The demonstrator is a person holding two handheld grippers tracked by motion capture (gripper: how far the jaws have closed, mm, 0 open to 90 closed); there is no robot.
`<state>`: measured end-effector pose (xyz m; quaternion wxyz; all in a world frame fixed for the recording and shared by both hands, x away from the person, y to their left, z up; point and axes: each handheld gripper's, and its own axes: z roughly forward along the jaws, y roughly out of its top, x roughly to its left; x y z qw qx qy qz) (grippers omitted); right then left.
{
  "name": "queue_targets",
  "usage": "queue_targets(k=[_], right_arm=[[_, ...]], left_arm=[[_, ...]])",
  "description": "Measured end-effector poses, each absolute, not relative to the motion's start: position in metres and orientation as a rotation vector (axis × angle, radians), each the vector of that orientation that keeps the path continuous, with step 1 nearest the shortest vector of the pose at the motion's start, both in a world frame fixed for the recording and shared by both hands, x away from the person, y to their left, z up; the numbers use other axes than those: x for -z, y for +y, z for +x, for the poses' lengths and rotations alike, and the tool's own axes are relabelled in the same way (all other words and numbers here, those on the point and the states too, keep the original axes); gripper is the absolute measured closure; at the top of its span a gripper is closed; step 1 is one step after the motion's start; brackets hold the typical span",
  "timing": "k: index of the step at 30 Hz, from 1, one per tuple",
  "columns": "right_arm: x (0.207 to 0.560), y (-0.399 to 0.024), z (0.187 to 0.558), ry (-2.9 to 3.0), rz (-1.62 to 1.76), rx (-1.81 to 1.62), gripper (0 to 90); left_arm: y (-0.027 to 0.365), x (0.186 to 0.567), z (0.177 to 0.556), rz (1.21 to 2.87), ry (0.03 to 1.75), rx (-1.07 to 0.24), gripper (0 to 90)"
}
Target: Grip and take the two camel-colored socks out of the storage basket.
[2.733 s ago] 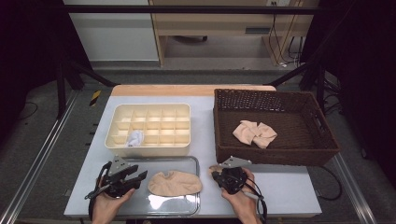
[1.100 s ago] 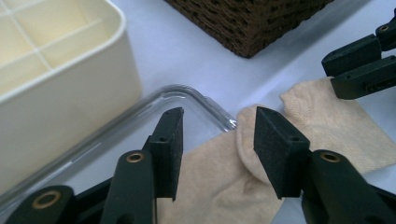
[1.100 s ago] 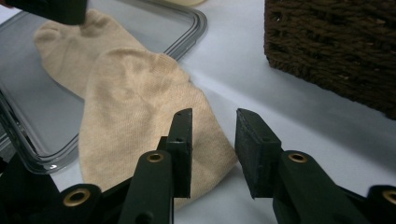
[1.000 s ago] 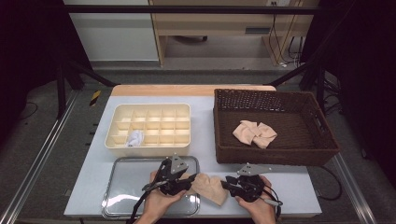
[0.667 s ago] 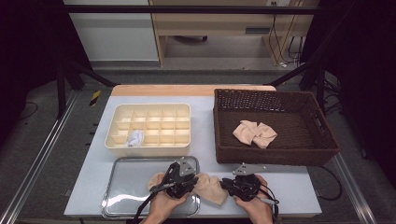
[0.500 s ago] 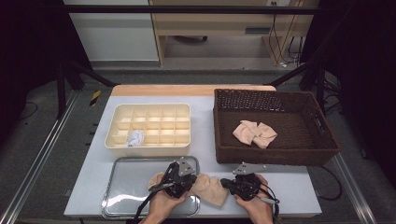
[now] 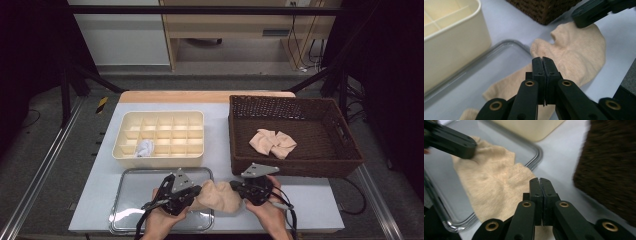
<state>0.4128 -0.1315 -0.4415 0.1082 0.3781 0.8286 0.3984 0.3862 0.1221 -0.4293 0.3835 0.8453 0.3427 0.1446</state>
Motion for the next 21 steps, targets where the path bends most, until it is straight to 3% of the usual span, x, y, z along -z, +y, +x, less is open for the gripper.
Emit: queue_targets(k=[2,5,9,13,21], right_arm=[[0.452,-0.122,0.417,2.459,1.112,-1.15,88.4],[0.463,-0.113,0.42,2.45,1.136,-1.159,79.3],[0.455,-0.122,0.415,2.375,1.15,-1.273,72.9],[0.446,-0.145,0.405,2.307,1.159,-1.303,70.1],[0.474,-0.164,0.4,2.348,1.284,-1.222,67.6]], left_arm=[[0.126,0.435,0.385,2.172,0.886,-0.369,88.8],[0.13,0.443,0.386,2.182,0.909,-0.367,88.8],[0.132,0.451,0.388,2.199,0.918,-0.386,88.8],[0.132,0.457,0.388,2.205,0.939,-0.389,88.8],[0.129,0.462,0.387,2.214,0.948,-0.39,88.7]])
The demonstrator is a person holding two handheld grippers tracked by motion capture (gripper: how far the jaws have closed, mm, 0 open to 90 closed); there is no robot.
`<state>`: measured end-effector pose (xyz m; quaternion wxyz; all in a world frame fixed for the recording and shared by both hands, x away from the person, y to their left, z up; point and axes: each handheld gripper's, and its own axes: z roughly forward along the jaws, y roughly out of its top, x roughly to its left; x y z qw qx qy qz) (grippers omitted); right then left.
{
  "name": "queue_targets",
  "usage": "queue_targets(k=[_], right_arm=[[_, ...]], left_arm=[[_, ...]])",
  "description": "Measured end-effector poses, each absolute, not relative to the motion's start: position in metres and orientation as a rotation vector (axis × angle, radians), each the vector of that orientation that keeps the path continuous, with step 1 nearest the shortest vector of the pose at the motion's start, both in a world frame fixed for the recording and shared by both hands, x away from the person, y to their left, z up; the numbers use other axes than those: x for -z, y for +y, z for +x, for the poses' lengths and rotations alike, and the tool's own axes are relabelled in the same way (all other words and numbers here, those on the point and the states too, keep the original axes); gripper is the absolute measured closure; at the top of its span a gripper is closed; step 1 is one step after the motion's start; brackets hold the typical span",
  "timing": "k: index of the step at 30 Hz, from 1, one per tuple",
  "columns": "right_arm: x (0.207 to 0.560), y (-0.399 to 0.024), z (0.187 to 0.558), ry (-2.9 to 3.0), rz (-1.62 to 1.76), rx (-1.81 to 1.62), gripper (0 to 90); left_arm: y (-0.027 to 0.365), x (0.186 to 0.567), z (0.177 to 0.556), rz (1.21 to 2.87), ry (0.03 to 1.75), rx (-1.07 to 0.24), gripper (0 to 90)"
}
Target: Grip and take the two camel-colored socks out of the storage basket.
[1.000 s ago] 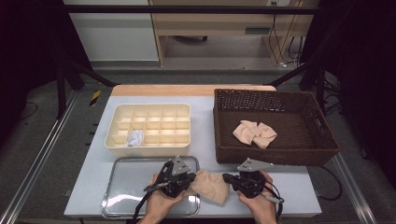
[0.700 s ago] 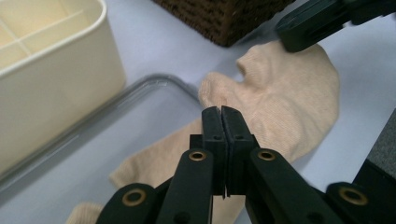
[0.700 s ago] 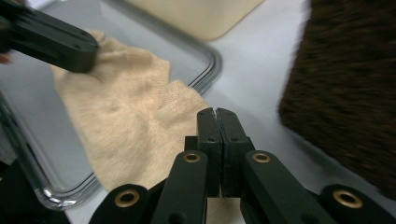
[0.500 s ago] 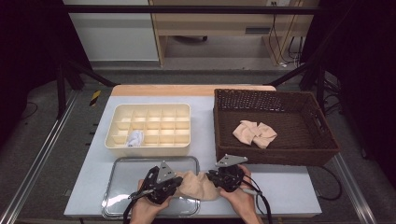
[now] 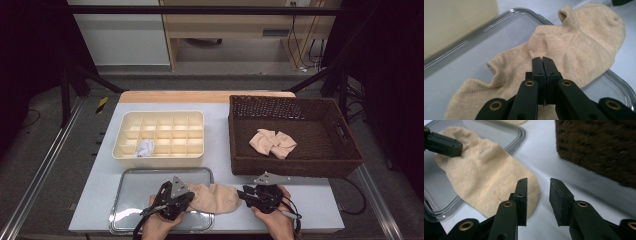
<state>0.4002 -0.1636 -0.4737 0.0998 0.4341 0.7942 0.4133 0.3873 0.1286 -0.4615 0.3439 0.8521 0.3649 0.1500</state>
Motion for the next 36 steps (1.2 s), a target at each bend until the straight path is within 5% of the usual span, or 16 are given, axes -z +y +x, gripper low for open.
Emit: queue_targets(k=[4,10,19,29,36], right_arm=[[0.48,-0.155,0.402,2.394,1.26,-1.178,69.9],[0.48,-0.15,0.4,2.437,1.23,-1.129,89.4],[0.469,-0.168,0.403,2.354,1.293,-1.101,88.2],[0.474,-0.17,0.406,2.324,1.294,-1.105,70.8],[0.479,-0.162,0.405,2.372,1.284,-1.066,78.0]], left_arm=[[0.129,0.462,0.388,2.211,0.952,-0.39,88.7],[0.129,0.462,0.388,2.195,0.958,-0.392,88.7],[0.126,0.462,0.388,2.176,0.951,-0.357,87.9],[0.127,0.458,0.4,2.107,0.972,-0.357,69.4],[0.116,0.466,0.401,2.164,0.976,-0.385,86.5]])
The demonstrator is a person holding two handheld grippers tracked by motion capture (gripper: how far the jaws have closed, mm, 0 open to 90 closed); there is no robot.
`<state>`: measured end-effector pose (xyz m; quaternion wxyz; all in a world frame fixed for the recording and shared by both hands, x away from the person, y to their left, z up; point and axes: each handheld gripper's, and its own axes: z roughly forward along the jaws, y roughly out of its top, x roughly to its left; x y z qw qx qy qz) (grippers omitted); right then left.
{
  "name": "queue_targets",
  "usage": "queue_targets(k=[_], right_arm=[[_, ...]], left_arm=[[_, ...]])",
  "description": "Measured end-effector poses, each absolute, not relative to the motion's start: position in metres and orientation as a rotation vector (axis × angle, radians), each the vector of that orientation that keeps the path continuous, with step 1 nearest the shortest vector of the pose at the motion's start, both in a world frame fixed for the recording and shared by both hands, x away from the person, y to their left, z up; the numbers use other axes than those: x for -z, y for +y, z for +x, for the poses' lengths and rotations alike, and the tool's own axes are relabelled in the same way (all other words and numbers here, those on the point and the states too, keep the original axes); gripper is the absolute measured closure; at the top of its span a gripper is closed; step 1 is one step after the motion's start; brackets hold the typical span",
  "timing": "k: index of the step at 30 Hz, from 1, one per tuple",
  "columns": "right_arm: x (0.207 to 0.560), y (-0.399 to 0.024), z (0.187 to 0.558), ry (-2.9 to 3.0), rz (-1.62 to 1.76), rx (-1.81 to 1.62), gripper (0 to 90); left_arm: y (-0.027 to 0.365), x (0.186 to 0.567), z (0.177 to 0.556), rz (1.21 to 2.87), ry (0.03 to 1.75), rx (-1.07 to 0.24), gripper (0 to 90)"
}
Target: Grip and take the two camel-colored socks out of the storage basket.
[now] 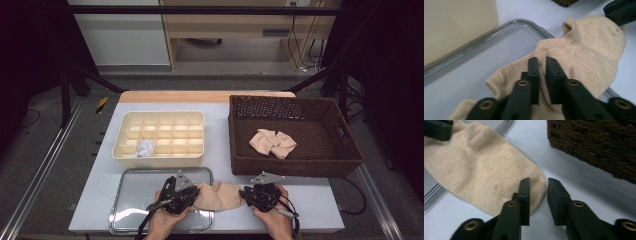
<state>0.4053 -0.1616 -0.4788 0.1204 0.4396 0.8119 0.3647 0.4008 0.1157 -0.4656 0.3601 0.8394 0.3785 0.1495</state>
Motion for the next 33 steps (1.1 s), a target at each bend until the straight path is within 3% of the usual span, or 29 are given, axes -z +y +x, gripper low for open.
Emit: queue_targets(k=[5,17,33], right_arm=[[0.476,-0.159,0.405,2.391,1.278,-1.051,89.2],[0.45,-0.172,0.398,2.277,1.277,-1.206,89.7],[0.432,-0.147,0.401,2.297,1.206,-1.324,89.7]], left_arm=[[0.118,0.461,0.398,2.149,0.958,-0.389,88.9],[0.136,0.436,0.392,2.075,0.928,-0.369,89.0],[0.173,0.427,0.388,2.049,0.969,-0.385,89.0]])
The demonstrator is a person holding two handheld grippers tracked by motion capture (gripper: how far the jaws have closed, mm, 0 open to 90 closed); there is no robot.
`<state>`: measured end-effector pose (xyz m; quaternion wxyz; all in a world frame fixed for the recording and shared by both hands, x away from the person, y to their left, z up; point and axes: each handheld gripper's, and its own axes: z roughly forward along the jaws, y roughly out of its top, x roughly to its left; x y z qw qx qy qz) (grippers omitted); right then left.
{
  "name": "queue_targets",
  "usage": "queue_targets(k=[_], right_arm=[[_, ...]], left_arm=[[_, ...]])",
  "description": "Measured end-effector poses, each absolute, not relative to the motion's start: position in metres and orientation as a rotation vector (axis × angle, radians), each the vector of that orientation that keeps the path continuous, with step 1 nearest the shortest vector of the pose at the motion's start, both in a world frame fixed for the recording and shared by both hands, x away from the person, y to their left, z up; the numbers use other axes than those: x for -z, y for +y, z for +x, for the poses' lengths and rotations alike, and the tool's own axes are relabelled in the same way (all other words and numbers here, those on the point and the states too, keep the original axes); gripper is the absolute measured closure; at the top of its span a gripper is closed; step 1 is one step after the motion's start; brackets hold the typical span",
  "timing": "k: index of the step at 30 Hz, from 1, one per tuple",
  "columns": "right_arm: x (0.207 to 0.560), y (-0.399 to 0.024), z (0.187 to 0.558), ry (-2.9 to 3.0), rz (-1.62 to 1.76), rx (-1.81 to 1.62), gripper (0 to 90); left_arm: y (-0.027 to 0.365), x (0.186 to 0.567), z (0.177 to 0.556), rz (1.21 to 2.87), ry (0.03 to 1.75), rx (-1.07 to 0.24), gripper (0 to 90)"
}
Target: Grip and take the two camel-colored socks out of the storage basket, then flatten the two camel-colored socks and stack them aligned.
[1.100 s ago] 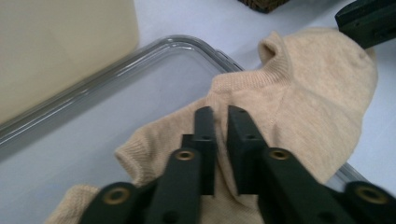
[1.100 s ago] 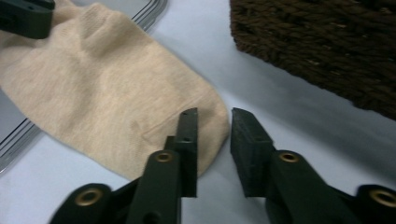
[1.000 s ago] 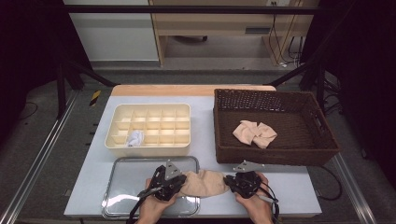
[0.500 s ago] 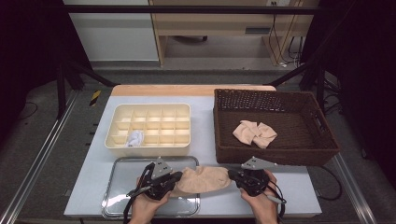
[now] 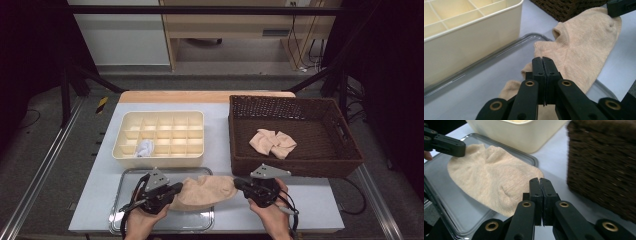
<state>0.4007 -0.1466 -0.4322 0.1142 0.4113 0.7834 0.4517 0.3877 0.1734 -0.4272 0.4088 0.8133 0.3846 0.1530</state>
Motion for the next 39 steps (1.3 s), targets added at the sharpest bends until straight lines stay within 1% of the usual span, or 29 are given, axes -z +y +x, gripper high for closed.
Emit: queue_targets(k=[7,13,23,32,39], right_arm=[[0.428,-0.128,0.402,2.336,1.154,-1.343,89.7],[0.43,-0.113,0.405,2.367,1.137,-1.332,89.7],[0.437,-0.103,0.407,2.401,1.14,-1.344,89.7],[0.441,-0.097,0.406,2.42,1.133,-1.33,89.7],[0.447,-0.099,0.407,2.431,1.154,-1.305,89.6]], left_arm=[[0.194,0.426,0.386,2.042,0.987,-0.398,89.0],[0.201,0.429,0.385,2.054,1.004,-0.408,89.0],[0.213,0.433,0.382,2.066,1.031,-0.4,89.0],[0.213,0.438,0.383,2.085,1.041,-0.392,89.0],[0.209,0.441,0.391,2.094,1.051,-0.392,89.0]])
